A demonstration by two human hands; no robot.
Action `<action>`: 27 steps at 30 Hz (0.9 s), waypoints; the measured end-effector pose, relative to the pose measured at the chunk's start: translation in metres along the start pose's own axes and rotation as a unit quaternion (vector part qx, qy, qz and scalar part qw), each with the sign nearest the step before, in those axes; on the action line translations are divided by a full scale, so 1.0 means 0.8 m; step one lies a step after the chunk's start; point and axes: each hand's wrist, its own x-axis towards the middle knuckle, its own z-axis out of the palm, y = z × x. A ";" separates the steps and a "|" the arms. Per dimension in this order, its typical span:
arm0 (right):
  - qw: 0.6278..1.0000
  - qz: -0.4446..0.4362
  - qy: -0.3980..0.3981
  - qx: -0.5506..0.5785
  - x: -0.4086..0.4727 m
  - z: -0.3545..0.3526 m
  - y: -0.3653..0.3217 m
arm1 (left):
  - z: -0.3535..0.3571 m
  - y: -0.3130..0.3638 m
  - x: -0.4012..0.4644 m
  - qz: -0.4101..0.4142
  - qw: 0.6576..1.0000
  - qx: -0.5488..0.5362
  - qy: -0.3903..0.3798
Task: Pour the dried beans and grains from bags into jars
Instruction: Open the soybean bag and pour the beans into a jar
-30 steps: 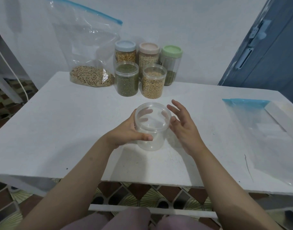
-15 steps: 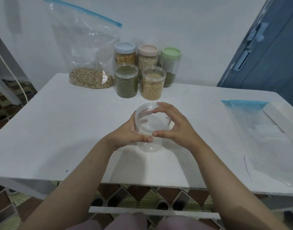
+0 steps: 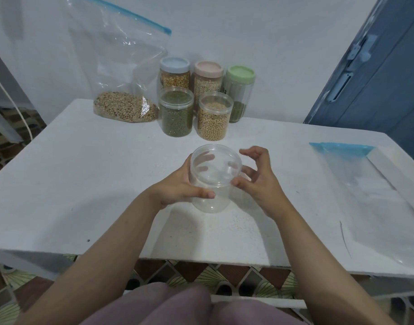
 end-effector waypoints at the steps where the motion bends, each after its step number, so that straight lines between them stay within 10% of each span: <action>1: 1.000 0.001 0.019 0.011 -0.005 -0.002 0.004 | 0.000 0.000 0.000 0.000 1.000 0.003 -0.002; 10: 0.967 -0.064 -0.016 -0.247 -0.016 0.028 -0.009 | -0.002 -0.003 0.003 0.005 1.000 -0.004 -0.002; 17: 0.978 -0.104 -0.025 -0.180 0.007 0.018 -0.022 | -0.001 -0.001 0.004 0.010 1.000 -0.016 -0.003; 27: 0.926 -0.020 0.354 -0.128 0.030 -0.023 -0.031 | 0.021 -0.005 0.019 0.039 0.998 -0.018 0.052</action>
